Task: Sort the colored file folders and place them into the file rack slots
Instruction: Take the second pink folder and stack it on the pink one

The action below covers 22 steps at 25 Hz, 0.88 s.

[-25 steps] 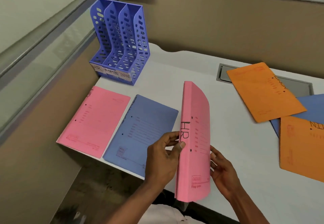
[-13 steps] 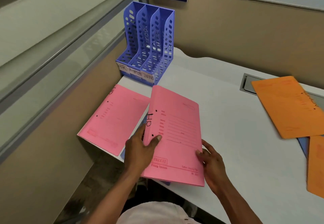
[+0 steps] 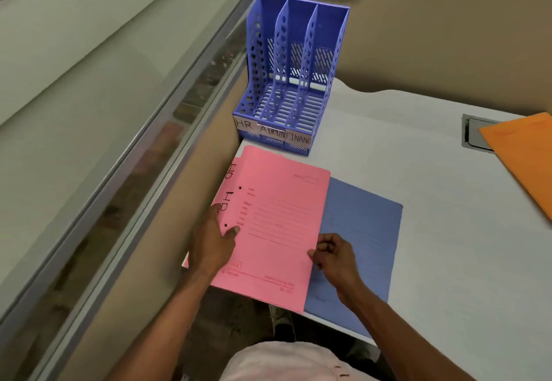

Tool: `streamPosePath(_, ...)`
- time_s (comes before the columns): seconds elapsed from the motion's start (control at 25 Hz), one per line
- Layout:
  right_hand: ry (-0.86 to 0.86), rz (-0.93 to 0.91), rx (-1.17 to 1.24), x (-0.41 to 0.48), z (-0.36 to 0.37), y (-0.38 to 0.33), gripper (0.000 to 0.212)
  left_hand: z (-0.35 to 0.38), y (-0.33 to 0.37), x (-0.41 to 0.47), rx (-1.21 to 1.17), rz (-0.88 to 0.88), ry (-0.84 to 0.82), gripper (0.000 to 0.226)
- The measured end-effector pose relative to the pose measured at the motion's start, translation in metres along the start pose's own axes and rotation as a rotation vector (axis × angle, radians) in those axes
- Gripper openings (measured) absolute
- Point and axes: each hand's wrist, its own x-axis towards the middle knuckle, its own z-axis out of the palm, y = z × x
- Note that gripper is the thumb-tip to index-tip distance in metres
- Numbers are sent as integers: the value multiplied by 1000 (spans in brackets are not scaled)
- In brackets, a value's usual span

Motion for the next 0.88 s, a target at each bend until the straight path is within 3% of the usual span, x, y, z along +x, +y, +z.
streamPosePath(0.4,34,53,-169,19,69,-7,15,7,-36,62,181,-41,-159,55)
streamPosePath(0.6,-28,-54,-465,23,86,-12,12,11,-48,80,219,-78,-212,66)
streamPosePath(0.88,-118,1,-780,26,107,-13,36,14,-53,87,292,-111,-246,68)
